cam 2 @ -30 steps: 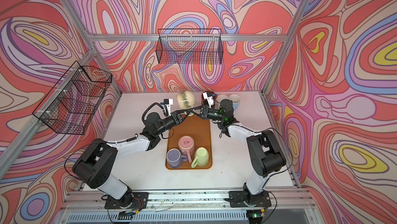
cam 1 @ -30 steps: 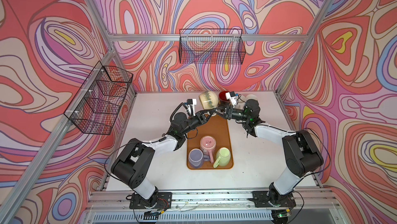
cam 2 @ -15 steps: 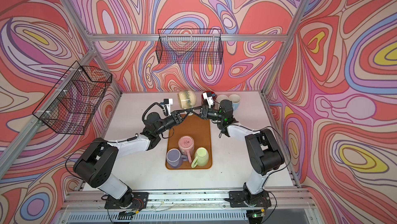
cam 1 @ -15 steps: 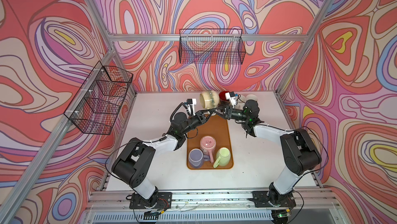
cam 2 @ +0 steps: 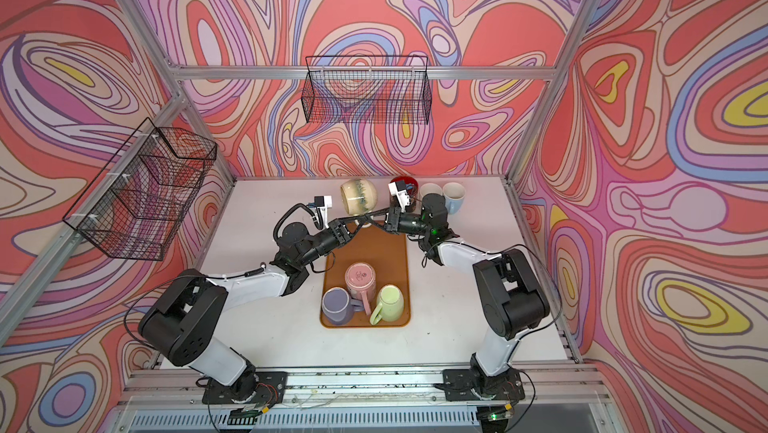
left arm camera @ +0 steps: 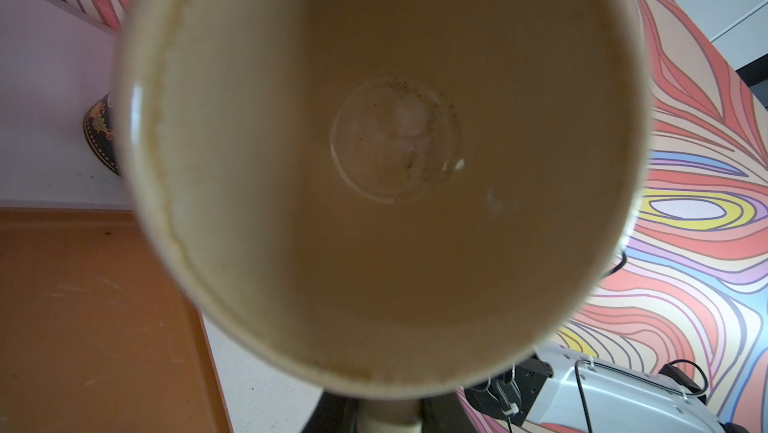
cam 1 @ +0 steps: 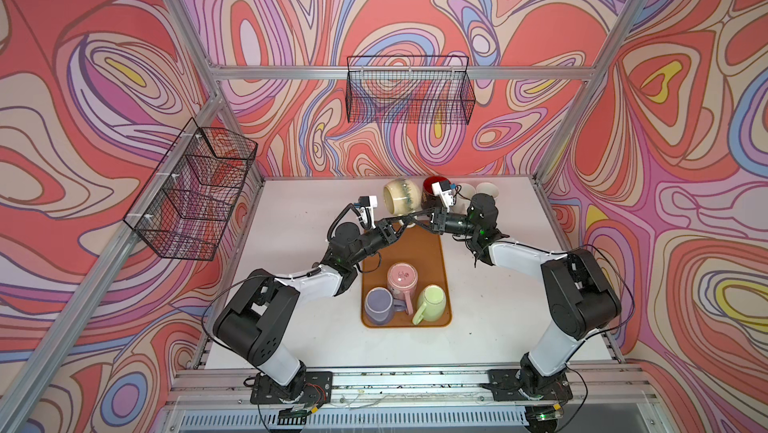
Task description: Turn the mug right side up
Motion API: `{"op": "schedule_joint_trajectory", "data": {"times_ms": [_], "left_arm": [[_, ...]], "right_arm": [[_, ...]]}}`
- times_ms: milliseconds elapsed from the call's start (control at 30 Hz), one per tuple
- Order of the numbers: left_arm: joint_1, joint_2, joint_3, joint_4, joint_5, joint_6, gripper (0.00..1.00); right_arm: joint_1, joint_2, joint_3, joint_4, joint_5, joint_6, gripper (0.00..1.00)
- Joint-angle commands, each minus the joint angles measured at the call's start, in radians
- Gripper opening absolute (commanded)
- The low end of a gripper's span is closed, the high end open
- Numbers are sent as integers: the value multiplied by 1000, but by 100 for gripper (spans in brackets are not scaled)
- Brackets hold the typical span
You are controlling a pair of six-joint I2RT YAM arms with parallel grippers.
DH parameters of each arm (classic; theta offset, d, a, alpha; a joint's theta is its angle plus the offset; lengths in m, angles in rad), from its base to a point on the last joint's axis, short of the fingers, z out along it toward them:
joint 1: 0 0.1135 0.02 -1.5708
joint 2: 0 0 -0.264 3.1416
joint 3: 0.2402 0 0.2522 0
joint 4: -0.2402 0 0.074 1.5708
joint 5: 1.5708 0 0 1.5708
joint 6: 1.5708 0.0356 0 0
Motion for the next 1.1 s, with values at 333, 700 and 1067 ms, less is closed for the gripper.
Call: {"op": "schedule_joint_trajectory", "data": {"times_ms": [333,700,1067], "left_arm": [[-1,-20,-31,109,-22,33,0],[0,30,-35,189,-9,-5,0],[1,14,-39,144,-18,18,28]], "right_arm": [[1,-51,28,58,-25,-13,0],[1,-49,23,185,-29,77,0],[2,-98,22,118,-19,20,0]]}}
